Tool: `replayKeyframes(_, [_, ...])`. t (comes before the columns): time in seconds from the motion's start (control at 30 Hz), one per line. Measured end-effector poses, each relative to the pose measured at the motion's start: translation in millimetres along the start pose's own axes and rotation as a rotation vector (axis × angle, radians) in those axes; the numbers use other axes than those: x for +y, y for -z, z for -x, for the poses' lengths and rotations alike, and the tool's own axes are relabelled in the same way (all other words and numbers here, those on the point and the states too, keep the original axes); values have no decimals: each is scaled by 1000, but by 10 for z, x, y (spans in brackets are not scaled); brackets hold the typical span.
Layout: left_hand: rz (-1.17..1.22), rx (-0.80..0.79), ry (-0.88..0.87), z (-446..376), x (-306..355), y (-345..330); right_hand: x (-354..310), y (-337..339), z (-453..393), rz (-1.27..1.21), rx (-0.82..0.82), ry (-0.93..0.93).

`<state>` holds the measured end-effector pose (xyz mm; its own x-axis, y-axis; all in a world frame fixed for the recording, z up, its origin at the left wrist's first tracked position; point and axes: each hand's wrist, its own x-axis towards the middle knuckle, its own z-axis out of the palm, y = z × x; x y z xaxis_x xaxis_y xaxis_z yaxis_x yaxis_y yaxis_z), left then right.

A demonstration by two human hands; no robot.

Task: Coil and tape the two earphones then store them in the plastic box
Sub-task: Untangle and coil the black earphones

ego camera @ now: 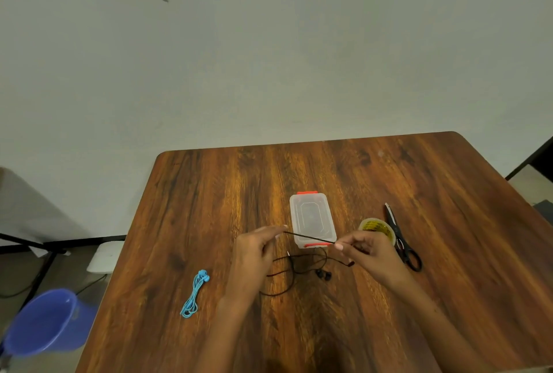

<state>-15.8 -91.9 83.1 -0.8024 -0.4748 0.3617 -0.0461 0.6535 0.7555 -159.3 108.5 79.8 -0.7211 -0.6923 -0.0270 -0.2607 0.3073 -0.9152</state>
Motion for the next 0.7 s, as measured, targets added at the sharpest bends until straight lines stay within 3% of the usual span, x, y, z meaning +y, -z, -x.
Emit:
replayKeyframes(0.2, [-211, -185, -31, -43, 31, -83, -99, -125, -50, 74, 38, 66])
replayKeyframes(0.33, [-24, -232, -113, -21, 223, -216, -217, -241, -105, 123, -12, 115])
replayKeyframes(0.47, [87, -175, -109, 2, 310, -268, -309, -289, -148, 116, -24, 156])
replayKeyframes(0.7, [19, -113, -100, -13, 180, -125, -267, -133, -134, -42, -20, 100])
